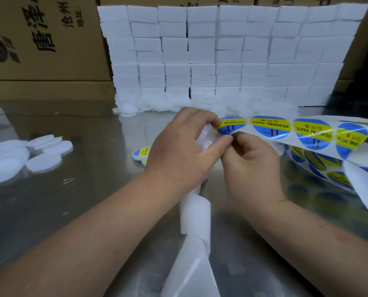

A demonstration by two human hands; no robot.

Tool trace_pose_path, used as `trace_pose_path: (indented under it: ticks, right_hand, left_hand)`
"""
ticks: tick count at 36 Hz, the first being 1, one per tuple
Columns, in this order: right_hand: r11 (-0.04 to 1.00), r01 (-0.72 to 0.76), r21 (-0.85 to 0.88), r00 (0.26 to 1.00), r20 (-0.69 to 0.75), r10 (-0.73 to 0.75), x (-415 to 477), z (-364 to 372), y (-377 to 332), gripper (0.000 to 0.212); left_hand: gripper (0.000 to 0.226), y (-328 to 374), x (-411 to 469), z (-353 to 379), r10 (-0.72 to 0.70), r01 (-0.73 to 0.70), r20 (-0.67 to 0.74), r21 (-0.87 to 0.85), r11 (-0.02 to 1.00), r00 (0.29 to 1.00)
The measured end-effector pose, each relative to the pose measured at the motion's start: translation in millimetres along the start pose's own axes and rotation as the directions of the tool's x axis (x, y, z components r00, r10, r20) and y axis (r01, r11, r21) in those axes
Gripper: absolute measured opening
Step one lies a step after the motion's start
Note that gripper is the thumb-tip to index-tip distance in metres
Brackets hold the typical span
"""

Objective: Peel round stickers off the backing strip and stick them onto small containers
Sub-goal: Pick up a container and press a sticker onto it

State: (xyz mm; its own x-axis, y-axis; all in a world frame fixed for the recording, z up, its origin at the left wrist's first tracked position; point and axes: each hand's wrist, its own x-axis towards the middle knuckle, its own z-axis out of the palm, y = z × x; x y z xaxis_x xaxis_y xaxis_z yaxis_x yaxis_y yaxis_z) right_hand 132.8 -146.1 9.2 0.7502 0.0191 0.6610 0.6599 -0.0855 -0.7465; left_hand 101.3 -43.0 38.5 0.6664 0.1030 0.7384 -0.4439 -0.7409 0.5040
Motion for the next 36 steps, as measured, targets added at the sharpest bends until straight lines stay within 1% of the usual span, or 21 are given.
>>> trace_pose_path:
  ticks: [2, 8, 13, 16, 18, 21, 23, 25, 27, 30, 33, 36]
  right_hand:
    - [1.0, 0.021, -0.003, 0.999, 0.025, -0.021, -1.0, 0.2, -0.8, 0.043]
    - [0.998, 0.039, 0.046, 0.997, 0.072, -0.043, -3.0, 0.9, -5.9, 0.043]
    - [0.999, 0.034, 0.038, 0.997, 0.066, -0.036, -2.7, 0.3, -8.5, 0.024]
    - [0.998, 0.046, 0.031, 0.996, 0.073, -0.048, -3.0, 0.2, -8.2, 0.027]
    - [0.999, 0.049, 0.011, 0.993, 0.103, -0.05, -3.2, 0.0, -7.0, 0.02]
    - [0.996, 0.076, -0.038, 0.99, 0.119, -0.071, -3.7, -0.8, -5.6, 0.018]
    - [0.99, 0.12, -0.071, 0.986, 0.123, -0.111, -5.2, -0.4, -5.2, 0.025]
    - [0.989, 0.122, -0.086, 0.987, 0.119, -0.111, -5.8, 0.6, -5.1, 0.032]
    - [0.99, 0.118, -0.082, 0.989, 0.103, -0.11, -5.6, 0.9, -4.6, 0.034]
    - [0.996, 0.086, -0.039, 0.99, 0.113, -0.081, -4.8, 2.2, -4.5, 0.027]
    - [0.994, 0.011, 0.111, 0.994, 0.103, -0.022, -5.2, 4.5, -3.0, 0.021]
    - [0.992, 0.003, 0.129, 0.994, 0.109, -0.018, -5.3, 4.6, -3.2, 0.015]
  left_hand:
    - [0.015, 0.3, 0.0, -0.6, -0.017, 0.017, 0.004, -0.036, 0.999, 1.0]
    - [0.017, 0.6, -1.3, -4.5, -0.148, 0.155, 0.047, -0.241, 0.958, 0.988]
    - [0.026, -5.0, 0.0, -8.6, -0.158, 0.186, 0.109, -0.335, 0.924, 0.981]
    - [0.026, -6.3, 0.1, -9.3, -0.161, 0.188, 0.109, -0.319, 0.929, 0.981]
    - [0.025, -5.3, -0.4, -10.2, -0.135, 0.159, 0.105, -0.271, 0.949, 0.985]
    - [0.025, -4.5, -0.6, -13.2, -0.104, 0.127, 0.107, -0.234, 0.964, 0.989]
    - [0.027, -4.6, -0.8, -14.1, -0.091, 0.113, 0.103, -0.233, 0.966, 0.99]
    - [0.028, -4.0, -0.8, -14.4, -0.077, 0.099, 0.102, -0.226, 0.969, 0.992]
    - [0.028, -3.6, -0.6, -13.9, -0.075, 0.096, 0.098, -0.229, 0.969, 0.992]
    - [0.024, -5.3, 0.2, -12.3, -0.105, 0.127, 0.102, -0.241, 0.962, 0.989]
    - [0.019, -7.5, 0.8, -12.1, -0.137, 0.172, 0.134, -0.294, 0.94, 0.981]
    - [0.021, -8.7, 1.1, -11.7, -0.144, 0.192, 0.158, -0.351, 0.917, 0.977]
